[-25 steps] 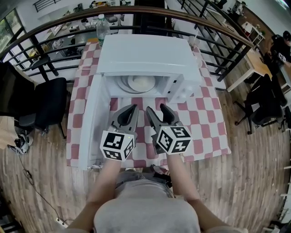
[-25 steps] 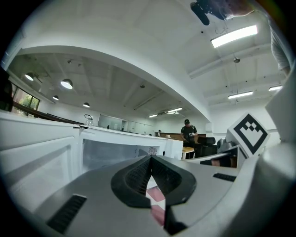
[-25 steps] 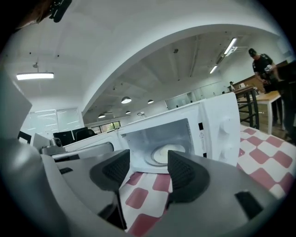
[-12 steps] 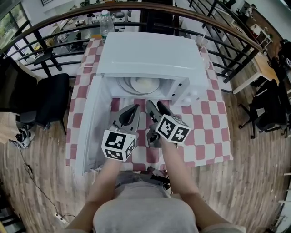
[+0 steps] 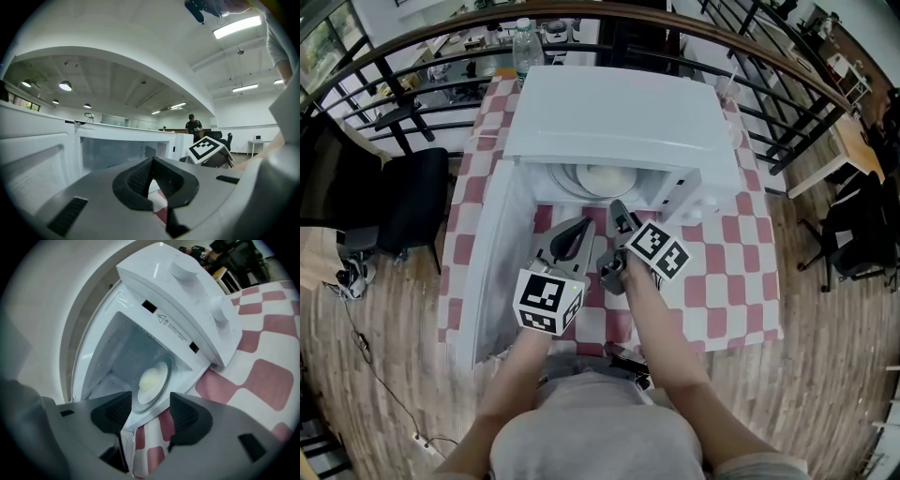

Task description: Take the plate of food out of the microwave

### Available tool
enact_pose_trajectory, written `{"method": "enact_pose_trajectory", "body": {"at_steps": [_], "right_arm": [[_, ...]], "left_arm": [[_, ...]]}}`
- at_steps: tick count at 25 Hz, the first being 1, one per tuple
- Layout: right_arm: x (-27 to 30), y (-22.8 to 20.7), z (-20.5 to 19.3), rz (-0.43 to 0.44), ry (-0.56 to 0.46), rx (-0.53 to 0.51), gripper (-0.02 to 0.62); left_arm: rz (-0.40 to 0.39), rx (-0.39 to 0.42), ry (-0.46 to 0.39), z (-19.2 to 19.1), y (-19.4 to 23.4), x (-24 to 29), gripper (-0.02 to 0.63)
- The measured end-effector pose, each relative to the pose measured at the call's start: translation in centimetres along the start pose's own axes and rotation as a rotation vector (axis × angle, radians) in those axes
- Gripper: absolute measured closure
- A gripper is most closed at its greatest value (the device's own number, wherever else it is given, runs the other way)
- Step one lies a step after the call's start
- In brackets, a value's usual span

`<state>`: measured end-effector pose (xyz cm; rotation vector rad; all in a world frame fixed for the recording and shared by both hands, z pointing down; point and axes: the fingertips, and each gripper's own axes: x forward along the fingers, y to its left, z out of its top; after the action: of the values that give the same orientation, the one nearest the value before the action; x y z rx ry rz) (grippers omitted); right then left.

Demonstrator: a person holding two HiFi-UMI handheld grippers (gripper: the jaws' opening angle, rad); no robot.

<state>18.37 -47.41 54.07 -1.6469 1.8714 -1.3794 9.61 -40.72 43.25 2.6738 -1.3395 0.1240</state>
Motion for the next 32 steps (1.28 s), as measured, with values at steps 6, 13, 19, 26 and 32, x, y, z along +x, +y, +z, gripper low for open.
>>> {"method": "enact_pose_trajectory", "body": {"at_steps": [6, 13, 19, 26, 32], "right_arm": [[2.2, -2.5, 0.4, -0.083, -0.002, 0.173, 0.331], [4.1, -2.5, 1.0, -0.070, -0.008, 0.262, 0.330], [4.8, -2.9, 1.0, -0.138, 0.000, 0.212, 0.347], [4.7, -3.3, -0.2, -0.160, 0.032, 0.281, 0.354], [6.0, -4.4, -0.8, -0.173, 0.045, 0.423, 0.288]], "left_arm": [[0.003, 0.006, 0.014, -0.4, 0.4, 0.2, 0.606], [0.003, 0.000, 0.037, -1.1, 0.8, 0.3, 0.606], [0.015, -0.006, 0.045, -1.4, 1.6, 0.4, 0.606], [0.017, -0.012, 0.046, -1.5, 1.8, 0.3, 0.606], [0.017, -0.018, 0.054, -1.7, 2.1, 0.4, 0.606]]}}
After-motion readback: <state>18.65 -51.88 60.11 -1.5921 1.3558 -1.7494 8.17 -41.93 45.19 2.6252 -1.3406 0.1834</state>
